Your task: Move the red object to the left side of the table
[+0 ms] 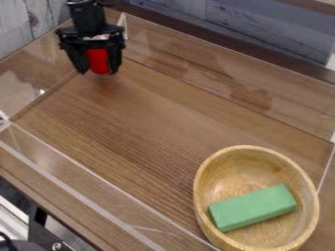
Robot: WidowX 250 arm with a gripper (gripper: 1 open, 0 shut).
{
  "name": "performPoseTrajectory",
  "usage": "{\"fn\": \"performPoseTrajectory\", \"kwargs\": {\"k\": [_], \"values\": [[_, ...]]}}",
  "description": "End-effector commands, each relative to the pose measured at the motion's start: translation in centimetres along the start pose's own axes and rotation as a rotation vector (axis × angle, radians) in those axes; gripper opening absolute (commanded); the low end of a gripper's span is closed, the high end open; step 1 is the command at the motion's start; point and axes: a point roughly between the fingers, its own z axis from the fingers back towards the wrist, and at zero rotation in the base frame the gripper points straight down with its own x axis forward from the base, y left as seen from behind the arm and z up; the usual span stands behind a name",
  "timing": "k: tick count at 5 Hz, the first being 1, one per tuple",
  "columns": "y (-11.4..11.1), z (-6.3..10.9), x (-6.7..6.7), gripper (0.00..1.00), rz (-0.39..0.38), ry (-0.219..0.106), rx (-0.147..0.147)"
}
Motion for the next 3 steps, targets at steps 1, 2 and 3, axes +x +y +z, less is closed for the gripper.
{"fn": "performPoseTrajectory", "kwargs": {"k": [1,2,3], "values": [[0.2,3.0,1.2,1.00,0.024,-0.100,0.011],[1.5,2.1,1.8,0.00,0.075,-0.099,0.016],[2.9,1.4,1.7,0.00,0.136,-0.100,0.027]]}}
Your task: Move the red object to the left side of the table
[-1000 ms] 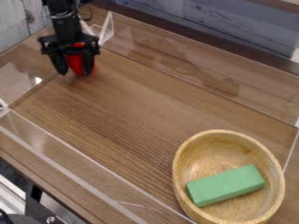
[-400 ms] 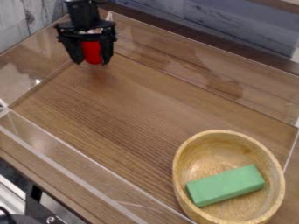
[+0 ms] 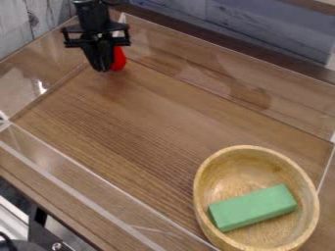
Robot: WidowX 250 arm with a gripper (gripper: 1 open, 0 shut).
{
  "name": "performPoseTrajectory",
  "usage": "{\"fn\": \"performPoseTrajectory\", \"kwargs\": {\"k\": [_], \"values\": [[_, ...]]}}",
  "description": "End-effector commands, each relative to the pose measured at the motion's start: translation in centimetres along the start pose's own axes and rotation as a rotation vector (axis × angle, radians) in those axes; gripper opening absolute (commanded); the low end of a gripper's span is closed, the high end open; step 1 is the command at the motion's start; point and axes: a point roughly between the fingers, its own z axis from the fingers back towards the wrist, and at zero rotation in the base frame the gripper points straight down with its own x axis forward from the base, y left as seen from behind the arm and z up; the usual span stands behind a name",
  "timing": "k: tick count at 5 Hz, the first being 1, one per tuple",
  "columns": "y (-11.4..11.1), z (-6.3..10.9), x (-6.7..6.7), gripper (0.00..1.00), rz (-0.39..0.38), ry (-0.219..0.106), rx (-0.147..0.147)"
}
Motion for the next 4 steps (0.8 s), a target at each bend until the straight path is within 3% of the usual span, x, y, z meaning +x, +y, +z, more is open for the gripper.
{"fn": "performPoseTrajectory", "kwargs": {"k": [1,2,4], "values": [[1.8,1.1,0.8,0.00,0.069,-0.056,0.018],[2.6,0.7,0.4,1.00,0.128,-0.050,0.026],[2.8,0.7,0.7,1.00,0.172,-0.027,0.022]]}}
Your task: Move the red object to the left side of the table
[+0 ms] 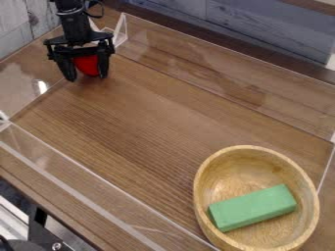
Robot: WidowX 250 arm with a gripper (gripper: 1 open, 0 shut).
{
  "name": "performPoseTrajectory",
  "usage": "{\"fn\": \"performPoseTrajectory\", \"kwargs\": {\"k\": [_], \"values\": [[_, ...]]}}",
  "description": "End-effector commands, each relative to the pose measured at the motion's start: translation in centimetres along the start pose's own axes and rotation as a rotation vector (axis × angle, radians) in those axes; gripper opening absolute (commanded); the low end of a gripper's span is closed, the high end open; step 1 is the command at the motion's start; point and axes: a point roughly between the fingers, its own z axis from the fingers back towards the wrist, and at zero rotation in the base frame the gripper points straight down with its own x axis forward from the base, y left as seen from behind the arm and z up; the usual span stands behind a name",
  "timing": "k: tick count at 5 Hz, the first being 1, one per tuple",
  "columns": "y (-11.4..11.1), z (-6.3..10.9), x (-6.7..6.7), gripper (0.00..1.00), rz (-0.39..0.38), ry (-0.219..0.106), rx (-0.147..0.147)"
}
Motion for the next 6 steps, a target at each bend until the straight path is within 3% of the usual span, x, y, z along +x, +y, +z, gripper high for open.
{"fn": "performPoseTrajectory", "kwargs": {"k": [1,2,4,6], "values": [[-0.3,3.6,0.4,1.00,-0.090,-0.043,-0.027],[-0.9,5.2,-0.3,1.00,-0.186,-0.024,-0.051],[-1.3,5.2,-1.9,1.00,-0.170,-0.019,-0.084],[-1.6,6.6,-2.1,1.00,-0.268,0.010,-0.106]]}}
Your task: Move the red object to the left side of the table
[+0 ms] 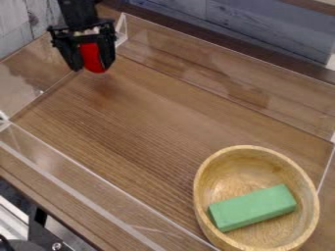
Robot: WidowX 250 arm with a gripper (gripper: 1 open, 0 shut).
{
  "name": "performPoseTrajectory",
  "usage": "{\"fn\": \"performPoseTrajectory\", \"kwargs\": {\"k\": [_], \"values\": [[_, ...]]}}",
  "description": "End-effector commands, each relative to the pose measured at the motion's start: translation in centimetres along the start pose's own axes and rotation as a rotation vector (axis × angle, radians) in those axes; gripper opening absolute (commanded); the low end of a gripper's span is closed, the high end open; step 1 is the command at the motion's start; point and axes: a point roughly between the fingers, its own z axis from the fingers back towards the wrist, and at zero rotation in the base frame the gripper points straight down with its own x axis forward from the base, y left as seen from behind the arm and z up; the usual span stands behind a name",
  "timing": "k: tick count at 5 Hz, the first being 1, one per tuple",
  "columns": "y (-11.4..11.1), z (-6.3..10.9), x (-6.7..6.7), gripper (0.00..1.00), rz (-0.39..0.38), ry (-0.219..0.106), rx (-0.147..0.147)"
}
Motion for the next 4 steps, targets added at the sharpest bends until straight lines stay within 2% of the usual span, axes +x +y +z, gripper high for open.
{"fn": "performPoseTrajectory", "kwargs": {"k": [1,2,3,4], "values": [[0.2,3.9,-0.1,1.00,-0.006,-0.109,0.021],[0.7,3.9,-0.3,1.00,-0.001,-0.107,0.022],[1.6,3.5,0.2,0.00,0.057,-0.105,0.036],[2.5,2.1,0.6,0.00,0.041,-0.089,0.057]]}}
